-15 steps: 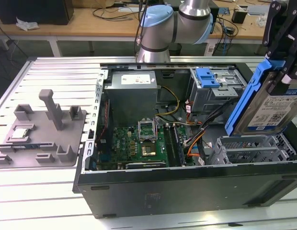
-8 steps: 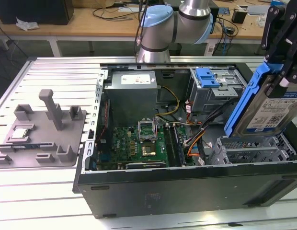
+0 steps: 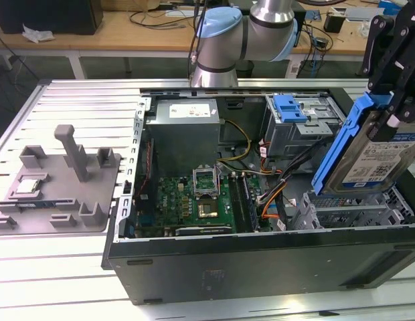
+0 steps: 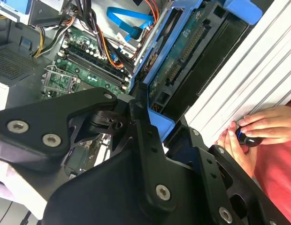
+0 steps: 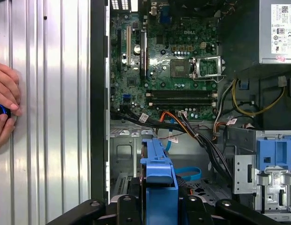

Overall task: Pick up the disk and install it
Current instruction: 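Insert the disk into the insertion slot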

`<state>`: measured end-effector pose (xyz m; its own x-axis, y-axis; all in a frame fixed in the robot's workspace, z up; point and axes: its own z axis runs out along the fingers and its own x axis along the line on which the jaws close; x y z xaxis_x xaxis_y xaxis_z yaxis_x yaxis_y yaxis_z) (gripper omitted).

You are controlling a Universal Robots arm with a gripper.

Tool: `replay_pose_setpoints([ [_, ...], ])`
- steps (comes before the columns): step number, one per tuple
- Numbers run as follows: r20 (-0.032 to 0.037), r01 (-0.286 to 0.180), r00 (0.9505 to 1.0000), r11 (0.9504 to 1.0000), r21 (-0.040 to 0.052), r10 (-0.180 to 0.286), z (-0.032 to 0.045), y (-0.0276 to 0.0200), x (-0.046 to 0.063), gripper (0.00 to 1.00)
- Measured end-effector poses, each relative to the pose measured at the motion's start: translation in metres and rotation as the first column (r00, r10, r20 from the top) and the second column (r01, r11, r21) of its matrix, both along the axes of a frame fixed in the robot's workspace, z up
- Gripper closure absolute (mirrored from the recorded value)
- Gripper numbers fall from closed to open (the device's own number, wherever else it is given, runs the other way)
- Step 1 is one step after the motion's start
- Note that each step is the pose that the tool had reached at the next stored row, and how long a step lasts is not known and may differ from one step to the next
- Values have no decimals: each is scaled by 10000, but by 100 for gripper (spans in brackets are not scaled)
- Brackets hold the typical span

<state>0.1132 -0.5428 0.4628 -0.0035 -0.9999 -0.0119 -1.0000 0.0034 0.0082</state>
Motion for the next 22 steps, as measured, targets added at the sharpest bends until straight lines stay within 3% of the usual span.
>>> replay_pose_setpoints([
  [12, 0, 0, 10000, 10000, -1, 0, -79, 0, 1, 63],
  [22, 0, 0, 10000, 10000, 1, 0, -93, -24, 1, 63],
])
